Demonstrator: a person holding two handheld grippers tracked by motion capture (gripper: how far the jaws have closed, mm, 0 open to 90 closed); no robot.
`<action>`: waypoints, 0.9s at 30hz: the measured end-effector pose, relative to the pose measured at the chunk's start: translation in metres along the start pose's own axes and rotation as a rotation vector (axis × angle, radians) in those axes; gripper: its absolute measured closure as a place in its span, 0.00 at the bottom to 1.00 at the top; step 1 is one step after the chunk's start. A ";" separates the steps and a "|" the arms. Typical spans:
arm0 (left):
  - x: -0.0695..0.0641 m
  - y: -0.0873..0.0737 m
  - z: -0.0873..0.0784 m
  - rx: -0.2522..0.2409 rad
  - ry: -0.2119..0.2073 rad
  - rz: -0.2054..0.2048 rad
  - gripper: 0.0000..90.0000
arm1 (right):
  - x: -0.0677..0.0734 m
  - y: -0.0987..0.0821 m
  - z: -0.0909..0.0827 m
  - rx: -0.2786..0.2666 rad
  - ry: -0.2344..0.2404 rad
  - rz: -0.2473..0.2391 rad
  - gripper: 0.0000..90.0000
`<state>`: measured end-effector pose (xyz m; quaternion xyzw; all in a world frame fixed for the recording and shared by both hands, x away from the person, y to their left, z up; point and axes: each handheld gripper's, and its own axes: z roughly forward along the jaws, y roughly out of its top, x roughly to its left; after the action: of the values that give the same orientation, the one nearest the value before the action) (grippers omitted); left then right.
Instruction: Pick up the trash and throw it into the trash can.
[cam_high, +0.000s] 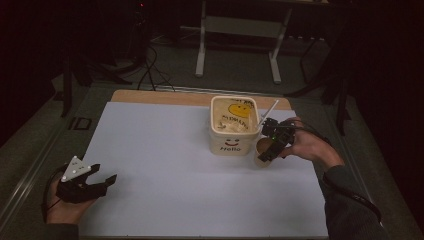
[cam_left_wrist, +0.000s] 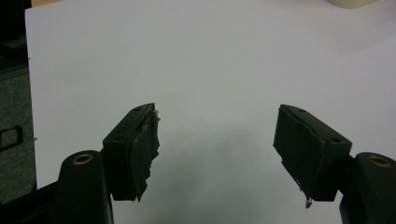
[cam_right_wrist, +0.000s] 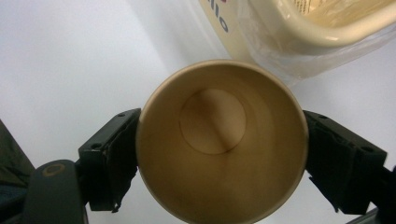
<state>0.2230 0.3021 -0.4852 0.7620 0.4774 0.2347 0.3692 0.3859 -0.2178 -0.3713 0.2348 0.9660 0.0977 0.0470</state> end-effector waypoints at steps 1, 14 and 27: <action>0.000 0.000 0.000 -0.001 -0.001 -0.001 0.34 | 0.000 0.000 -0.002 -0.003 -0.001 0.000 0.18; 0.000 0.000 -0.001 -0.004 0.001 -0.004 0.34 | 0.002 0.006 -0.015 -0.007 -0.007 -0.019 0.19; 0.001 0.000 -0.002 -0.004 0.001 -0.005 0.34 | 0.003 0.016 -0.036 -0.018 -0.015 -0.038 0.19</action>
<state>0.2221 0.3035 -0.4844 0.7599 0.4792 0.2350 0.3711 0.3857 -0.2088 -0.3334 0.2169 0.9689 0.1036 0.0582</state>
